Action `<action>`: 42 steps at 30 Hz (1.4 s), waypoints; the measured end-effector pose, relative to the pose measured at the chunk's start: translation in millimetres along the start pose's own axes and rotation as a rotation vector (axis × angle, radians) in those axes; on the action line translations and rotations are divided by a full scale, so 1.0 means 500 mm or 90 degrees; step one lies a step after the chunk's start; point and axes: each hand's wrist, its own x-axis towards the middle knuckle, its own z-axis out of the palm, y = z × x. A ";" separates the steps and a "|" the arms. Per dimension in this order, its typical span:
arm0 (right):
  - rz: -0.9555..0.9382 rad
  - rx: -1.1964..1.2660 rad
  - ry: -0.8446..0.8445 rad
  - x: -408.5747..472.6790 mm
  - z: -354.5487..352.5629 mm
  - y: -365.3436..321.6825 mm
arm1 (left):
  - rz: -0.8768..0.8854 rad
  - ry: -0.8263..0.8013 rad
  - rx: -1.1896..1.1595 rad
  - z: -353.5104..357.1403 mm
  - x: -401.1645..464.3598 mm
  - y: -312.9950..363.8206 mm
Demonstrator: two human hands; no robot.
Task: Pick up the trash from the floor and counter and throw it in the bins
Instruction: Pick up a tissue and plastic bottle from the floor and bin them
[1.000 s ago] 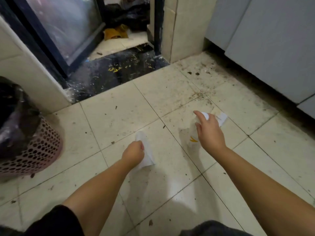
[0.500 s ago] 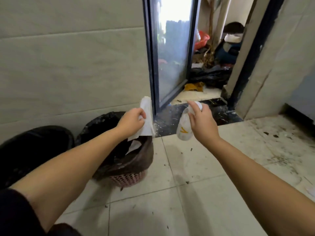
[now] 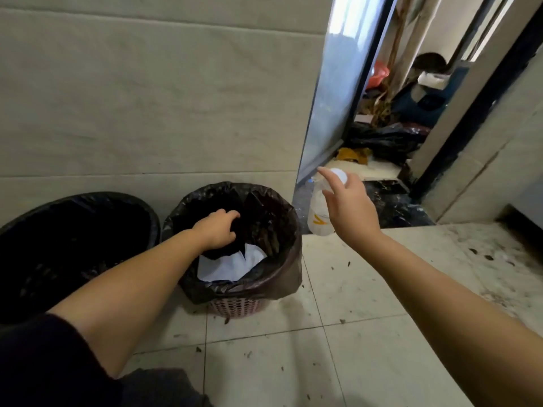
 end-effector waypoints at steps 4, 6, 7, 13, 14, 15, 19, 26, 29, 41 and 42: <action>-0.098 0.073 0.114 0.062 -0.037 -0.095 | 0.014 0.095 -0.004 -0.061 -0.044 -0.048; -0.123 0.155 0.144 0.095 -0.038 -0.163 | 0.014 0.150 0.000 -0.084 -0.085 -0.088; -0.138 0.198 0.140 0.108 -0.030 -0.205 | 0.014 0.172 0.005 -0.092 -0.109 -0.114; -0.274 0.391 0.023 0.115 0.119 -0.463 | -0.006 0.188 0.050 -0.062 -0.302 -0.271; -0.283 0.390 -0.017 0.105 0.156 -0.498 | -0.003 0.168 0.069 -0.040 -0.334 -0.301; -0.285 0.384 -0.059 0.093 0.195 -0.529 | 0.005 0.157 0.089 -0.017 -0.364 -0.330; -0.227 0.287 -0.234 0.040 0.343 -0.615 | 0.026 0.176 0.144 0.052 -0.433 -0.430; -0.127 0.124 -0.461 -0.010 0.544 -0.677 | 0.076 0.300 0.174 0.079 -0.423 -0.458; -0.079 0.016 -0.616 -0.004 0.606 -0.687 | 0.089 0.327 0.158 0.085 -0.422 -0.460; -0.104 -0.035 -0.827 0.031 0.561 -0.648 | 0.085 0.275 0.181 0.077 -0.417 -0.455; -0.103 0.017 -0.793 0.046 0.538 -0.648 | 0.087 0.261 0.194 0.072 -0.416 -0.454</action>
